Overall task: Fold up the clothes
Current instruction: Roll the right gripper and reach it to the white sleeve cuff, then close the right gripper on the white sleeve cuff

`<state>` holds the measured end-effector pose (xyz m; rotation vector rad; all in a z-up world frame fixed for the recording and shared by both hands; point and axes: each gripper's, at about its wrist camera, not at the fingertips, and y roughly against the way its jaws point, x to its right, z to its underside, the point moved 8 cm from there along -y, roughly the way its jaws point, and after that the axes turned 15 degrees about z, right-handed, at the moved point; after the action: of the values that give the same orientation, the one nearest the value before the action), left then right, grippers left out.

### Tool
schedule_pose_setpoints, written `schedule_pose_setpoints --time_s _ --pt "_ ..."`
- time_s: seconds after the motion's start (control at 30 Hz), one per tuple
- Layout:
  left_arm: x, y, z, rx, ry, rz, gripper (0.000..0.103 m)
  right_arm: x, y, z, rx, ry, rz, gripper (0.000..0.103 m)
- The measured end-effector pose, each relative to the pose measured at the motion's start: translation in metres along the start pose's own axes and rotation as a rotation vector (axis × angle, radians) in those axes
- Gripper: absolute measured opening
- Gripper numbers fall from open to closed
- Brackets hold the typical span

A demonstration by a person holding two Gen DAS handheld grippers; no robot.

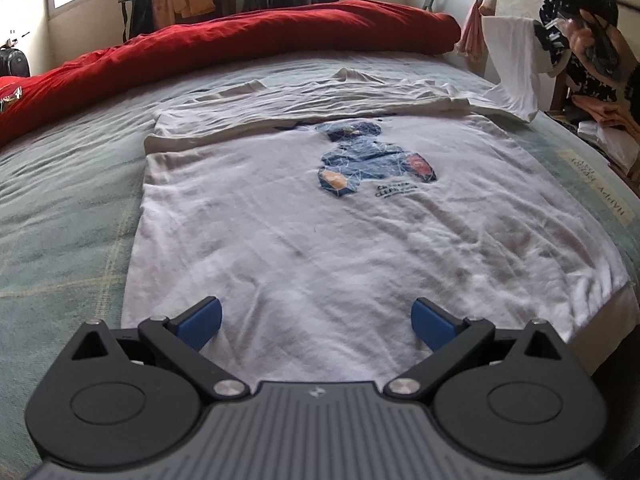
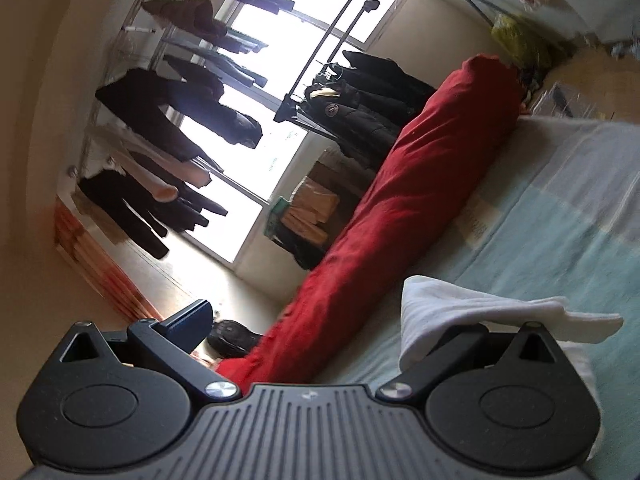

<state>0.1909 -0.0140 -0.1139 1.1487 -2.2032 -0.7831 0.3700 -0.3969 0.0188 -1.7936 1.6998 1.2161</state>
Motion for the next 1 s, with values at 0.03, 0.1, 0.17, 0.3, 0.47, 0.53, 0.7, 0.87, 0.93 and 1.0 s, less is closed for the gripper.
schedule_pose_setpoints --time_s 0.03,0.1,0.17,0.3,0.47,0.53,0.7,0.87,0.93,1.0 --pt "0.001 -0.001 0.0 -0.002 -0.003 0.001 0.101 0.005 0.002 0.0 0.0 0.013 0.014 0.098" --pt "0.003 -0.002 -0.001 -0.007 -0.008 0.001 0.101 0.016 0.004 -0.001 -0.007 0.033 0.055 0.078" --pt "0.006 -0.004 -0.002 -0.013 -0.014 -0.001 0.101 0.031 0.006 -0.001 -0.02 0.043 0.099 0.053" --pt "0.013 -0.009 -0.004 -0.026 -0.026 -0.004 0.101 0.063 0.014 -0.004 -0.017 0.037 0.176 0.009" --pt "0.02 -0.014 -0.007 -0.042 -0.039 -0.012 0.101 0.1 0.029 -0.013 0.026 -0.014 0.229 0.007" --pt "0.022 -0.015 -0.008 -0.047 -0.045 -0.015 0.101 0.113 0.038 -0.021 0.058 -0.042 0.241 0.007" --pt "0.025 -0.019 -0.01 -0.056 -0.05 -0.021 0.101 0.146 0.069 -0.05 0.163 -0.124 0.29 0.007" --pt "0.027 -0.021 -0.012 -0.06 -0.054 -0.023 0.101 0.183 0.104 -0.076 0.265 -0.217 0.347 0.007" --pt "0.028 -0.021 -0.012 -0.061 -0.054 -0.024 0.101 0.194 0.111 -0.079 0.274 -0.235 0.359 0.006" --pt "0.028 -0.022 -0.012 -0.061 -0.055 -0.024 0.101 0.199 0.11 -0.078 0.269 -0.236 0.372 0.007"
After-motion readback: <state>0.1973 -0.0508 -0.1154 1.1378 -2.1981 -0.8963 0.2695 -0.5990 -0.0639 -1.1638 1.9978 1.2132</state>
